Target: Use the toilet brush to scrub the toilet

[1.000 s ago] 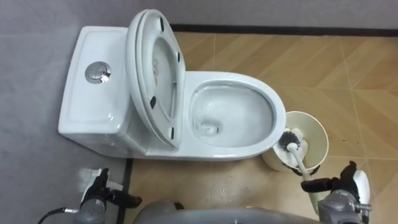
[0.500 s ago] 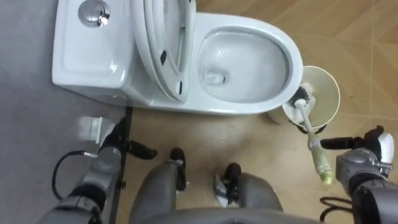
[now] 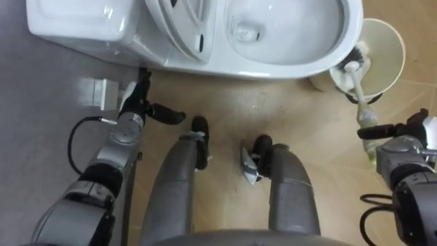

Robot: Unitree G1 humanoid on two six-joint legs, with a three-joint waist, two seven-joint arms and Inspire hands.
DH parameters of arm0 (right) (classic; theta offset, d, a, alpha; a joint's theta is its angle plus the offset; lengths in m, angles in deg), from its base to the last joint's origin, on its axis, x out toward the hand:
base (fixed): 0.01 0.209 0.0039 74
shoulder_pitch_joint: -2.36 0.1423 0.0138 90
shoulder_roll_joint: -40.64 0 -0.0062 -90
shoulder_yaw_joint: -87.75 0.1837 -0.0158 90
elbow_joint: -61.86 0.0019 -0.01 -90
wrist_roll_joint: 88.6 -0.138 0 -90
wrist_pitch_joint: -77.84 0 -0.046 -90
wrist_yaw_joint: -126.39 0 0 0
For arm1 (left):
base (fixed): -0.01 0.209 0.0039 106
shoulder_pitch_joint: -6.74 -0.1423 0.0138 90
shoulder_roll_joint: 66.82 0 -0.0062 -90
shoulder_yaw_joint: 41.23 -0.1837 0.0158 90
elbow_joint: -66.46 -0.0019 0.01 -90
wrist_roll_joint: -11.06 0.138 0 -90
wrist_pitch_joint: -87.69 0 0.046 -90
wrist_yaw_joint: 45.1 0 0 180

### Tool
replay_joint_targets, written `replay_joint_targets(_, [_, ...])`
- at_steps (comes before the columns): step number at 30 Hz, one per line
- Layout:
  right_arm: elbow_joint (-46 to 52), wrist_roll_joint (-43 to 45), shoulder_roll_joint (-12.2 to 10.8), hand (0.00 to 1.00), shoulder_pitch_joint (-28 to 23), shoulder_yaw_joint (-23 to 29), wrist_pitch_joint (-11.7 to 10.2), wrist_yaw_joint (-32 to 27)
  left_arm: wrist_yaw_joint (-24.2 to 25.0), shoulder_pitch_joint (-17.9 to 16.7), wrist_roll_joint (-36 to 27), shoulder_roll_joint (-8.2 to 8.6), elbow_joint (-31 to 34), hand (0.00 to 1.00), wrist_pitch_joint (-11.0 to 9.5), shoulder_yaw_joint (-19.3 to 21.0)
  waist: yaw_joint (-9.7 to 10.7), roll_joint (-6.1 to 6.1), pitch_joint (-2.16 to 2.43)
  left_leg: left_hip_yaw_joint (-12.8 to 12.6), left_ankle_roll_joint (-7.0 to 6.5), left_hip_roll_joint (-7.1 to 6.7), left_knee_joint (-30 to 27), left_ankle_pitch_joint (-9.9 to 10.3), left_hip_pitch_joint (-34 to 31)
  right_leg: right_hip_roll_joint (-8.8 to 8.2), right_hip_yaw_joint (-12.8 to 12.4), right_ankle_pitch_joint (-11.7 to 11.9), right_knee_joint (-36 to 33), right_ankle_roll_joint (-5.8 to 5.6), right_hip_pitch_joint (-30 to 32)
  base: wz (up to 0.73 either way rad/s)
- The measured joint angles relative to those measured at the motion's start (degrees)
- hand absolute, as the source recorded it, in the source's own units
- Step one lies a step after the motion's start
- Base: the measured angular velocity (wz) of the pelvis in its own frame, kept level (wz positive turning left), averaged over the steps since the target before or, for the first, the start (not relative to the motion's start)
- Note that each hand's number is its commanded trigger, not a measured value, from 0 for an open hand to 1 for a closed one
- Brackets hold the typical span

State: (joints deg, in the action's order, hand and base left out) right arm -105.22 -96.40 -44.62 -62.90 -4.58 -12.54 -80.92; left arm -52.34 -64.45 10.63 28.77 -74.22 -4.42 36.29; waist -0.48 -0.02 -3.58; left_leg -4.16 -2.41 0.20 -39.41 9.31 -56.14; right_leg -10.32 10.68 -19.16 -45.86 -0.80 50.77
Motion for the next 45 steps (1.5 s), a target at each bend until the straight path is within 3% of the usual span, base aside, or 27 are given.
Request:
replay_joint_targets(7, [1.49, -3.53, 1.09, 0.00, 0.23, -0.51, -0.35, 0.00, -1.82, 0.34, -0.46, 0.11, 3.13, 0.00, -0.43, -1.89, -0.18, -1.76, 0.11, -0.79, 0.12, -0.15, -3.51, 0.09, -4.13, -1.75, 0.51, -2.67, -6.15, 1.01, 4.58, 0.15])
replay_joint_targets(14, [1.43, -4.00, 2.13, 0.00, 0.07, -2.30, -0.48, 0.01, -2.60, -0.14, -4.71, 0.10, 4.36, 0.00, -0.44, -2.96, -0.70, -2.11, 0.13, -1.32, 0.37, 0.15, -5.95, 0.20, -6.72, -2.57, 0.48, -3.68, -9.85, 2.16, 7.75, 0.02])
replay_joint_targets(21, [1.27, -6.10, 3.20, 0.00, 0.31, -4.61, -0.29, 0.21, -2.64, -0.99, -5.70, -0.17, 8.39, 0.00, -0.46, -5.96, -1.17, -2.32, 0.16, -1.36, 0.05, 0.65, -9.19, 0.41, -12.07, -2.75, 0.50, -4.15, -13.24, 2.28, 12.56, 0.02])
replay_joint_targets(28, [1.30, -6.79, 4.09, 0.00, 0.54, -5.29, -0.57, 2.06, -2.63, -1.32, -5.59, -1.41, 12.01, 0.00, -0.40, -5.98, -1.53, -2.55, 0.21, -2.31, -0.50, 1.00, -13.04, 1.31, -15.88, -3.79, 0.01, -5.38, -17.50, 2.73, 16.62, 0.01])
replay_joint_targets(32, [1.23, -6.17, 4.25, 0.00, 0.56, -5.31, -0.32, 2.53, -2.48, -1.08, -5.66, -1.41, 12.84, 0.00, -0.36, -6.04, -1.46, -2.56, 0.21, -2.88, -0.65, 1.02, -15.24, 1.99, -17.62, -3.85, -1.30, -6.13, -20.13, 2.49, 18.88, -0.01])
replay_joint_targets(35, [1.24, -6.39, 4.28, 0.00, 0.61, -5.40, -0.31, 2.58, -2.48, -0.81, -5.65, -1.49, 13.00, 0.00, -0.36, -6.03, -1.44, -2.65, 0.23, -3.32, -0.72, 1.12, -16.38, 2.27, -18.54, -4.42, -1.49, -6.57, -21.56, 2.94, 20.12, 0.01])
replay_joint_targets(36, [1.23, -6.40, 4.30, 0.24, 0.59, -5.42, -0.30, 2.70, -2.48, -0.75, -5.66, -1.49, 13.00, 0.00, -0.36, -6.04, -1.41, -2.72, 0.20, -3.43, -0.76, 1.10, -16.62, 2.32, -18.70, -4.58, -1.56, -6.70, -21.99, 3.00, 20.39, 0.00])
replay_joint_targets(38, [1.21, -6.50, 4.30, 1.00, 0.59, -5.45, -0.30, 3.06, -2.48, -0.91, -5.65, -1.50, 13.00, 0.00, -0.36, -6.05, -1.46, -2.94, 0.20, -3.44, -0.74, 1.15, -16.91, 2.44, -18.82, -4.58, -1.60, -6.83, -22.22, 3.05, 20.49, 0.00])
replay_joint_targets(45, [1.10, -6.34, 4.43, 1.00, 0.79, -5.53, -0.32, 3.02, -2.57, -1.10, -5.62, -1.57, 13.01, 0.00, -0.36, -6.40, -1.60, -3.31, 0.21, -3.73, -0.77, 0.97, -18.43, 3.06, -20.35, -4.67, -2.55, -7.69, -24.14, 2.69, 22.30, 0.02])
